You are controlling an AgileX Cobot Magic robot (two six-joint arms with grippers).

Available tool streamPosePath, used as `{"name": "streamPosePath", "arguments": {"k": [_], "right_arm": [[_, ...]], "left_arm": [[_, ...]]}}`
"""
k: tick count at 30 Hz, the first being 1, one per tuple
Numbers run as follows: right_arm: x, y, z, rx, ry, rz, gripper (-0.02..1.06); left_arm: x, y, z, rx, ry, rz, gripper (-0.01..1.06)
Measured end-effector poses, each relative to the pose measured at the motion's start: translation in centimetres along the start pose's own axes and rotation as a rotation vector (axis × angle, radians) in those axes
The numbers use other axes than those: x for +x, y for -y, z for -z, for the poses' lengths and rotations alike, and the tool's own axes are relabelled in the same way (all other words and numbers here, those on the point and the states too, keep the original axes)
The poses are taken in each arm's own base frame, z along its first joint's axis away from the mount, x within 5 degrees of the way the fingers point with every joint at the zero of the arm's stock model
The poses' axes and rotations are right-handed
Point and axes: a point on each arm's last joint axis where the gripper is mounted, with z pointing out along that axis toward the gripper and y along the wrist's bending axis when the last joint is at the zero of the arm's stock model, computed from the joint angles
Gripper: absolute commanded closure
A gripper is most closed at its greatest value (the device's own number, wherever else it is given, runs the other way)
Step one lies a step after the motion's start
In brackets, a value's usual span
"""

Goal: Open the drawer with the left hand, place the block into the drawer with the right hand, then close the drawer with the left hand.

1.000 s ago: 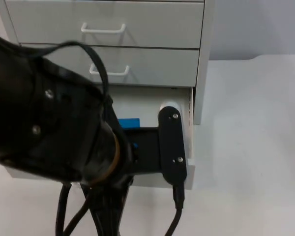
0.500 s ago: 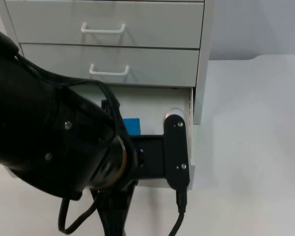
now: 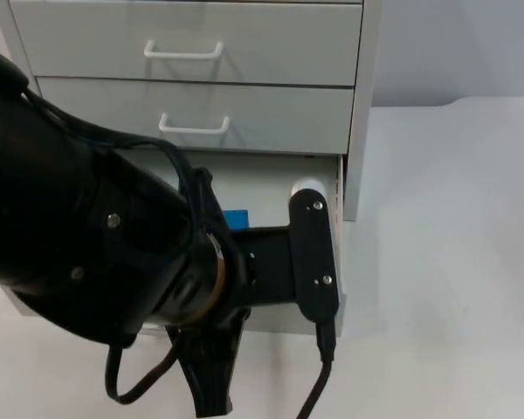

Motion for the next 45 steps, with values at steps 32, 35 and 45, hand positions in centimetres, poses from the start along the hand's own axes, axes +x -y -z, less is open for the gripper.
{"name": "streamPosePath", "arguments": {"k": [32, 35, 45], "right_arm": [[-0.1, 0.0, 0.0, 0.001, 0.014, 0.000, 0.29], [-0.1, 0.0, 0.0, 0.001, 0.014, 0.000, 0.29], [-0.1, 0.0, 0.0, -0.002, 0.015, 0.000, 0.29]], "left_arm": [[2.8, -3.2, -1.7, 0.018, 0.028, 0.155, 1.05], [2.5, -2.9, -1.6, 0.008, 0.015, 0.159, 1.05], [1.1, -2.0, -0.3, -0.020, 0.026, 0.130, 1.05]]}}
